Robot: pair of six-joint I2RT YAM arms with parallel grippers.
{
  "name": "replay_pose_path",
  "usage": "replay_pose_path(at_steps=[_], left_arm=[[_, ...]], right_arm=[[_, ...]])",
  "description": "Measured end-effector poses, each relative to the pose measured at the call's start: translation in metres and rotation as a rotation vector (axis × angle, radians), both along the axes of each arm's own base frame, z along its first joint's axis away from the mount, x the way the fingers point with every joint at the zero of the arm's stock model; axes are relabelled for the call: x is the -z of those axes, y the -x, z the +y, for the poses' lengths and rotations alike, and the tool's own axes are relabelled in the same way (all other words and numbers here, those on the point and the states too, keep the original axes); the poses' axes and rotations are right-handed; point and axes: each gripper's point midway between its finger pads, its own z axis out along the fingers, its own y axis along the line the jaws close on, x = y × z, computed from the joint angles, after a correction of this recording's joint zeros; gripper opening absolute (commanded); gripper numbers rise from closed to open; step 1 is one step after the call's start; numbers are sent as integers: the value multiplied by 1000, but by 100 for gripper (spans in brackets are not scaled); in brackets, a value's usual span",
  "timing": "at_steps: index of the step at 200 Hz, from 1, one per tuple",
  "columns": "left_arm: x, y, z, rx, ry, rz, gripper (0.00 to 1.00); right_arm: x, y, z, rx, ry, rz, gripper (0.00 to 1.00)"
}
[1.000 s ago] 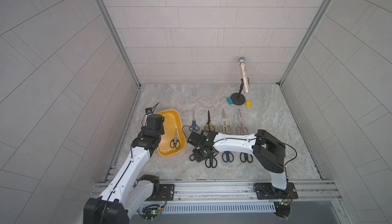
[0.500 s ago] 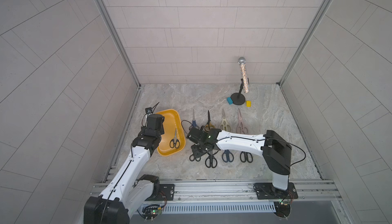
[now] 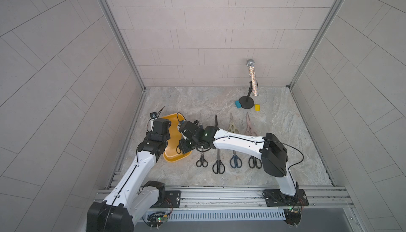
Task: Take the scissors out of the storage box
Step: Pick up the scissors from the storage box.
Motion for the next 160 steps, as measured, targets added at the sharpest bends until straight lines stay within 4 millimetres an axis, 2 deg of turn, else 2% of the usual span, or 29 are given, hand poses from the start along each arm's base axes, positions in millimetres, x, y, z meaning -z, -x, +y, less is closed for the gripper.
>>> replay_pose_path(at_steps=[20, 39, 110, 124, 160], left_arm=[[0, 1, 1, -8, 1, 0, 0], [1, 1, 1, -13, 2, 0, 0], [1, 1, -1, -10, 3, 0, 0], [1, 1, -1, -8, 5, -1, 0], [1, 1, -2, -4, 7, -1, 0]], right_arm=[[27, 0, 2, 43, 30, 59, 42], [41, -1, 0, 86, 47, 97, 42], [65, -17, 11, 218, 23, 172, 32], [71, -19, 12, 233, 24, 177, 32], [70, -26, 16, 253, 9, 181, 37]])
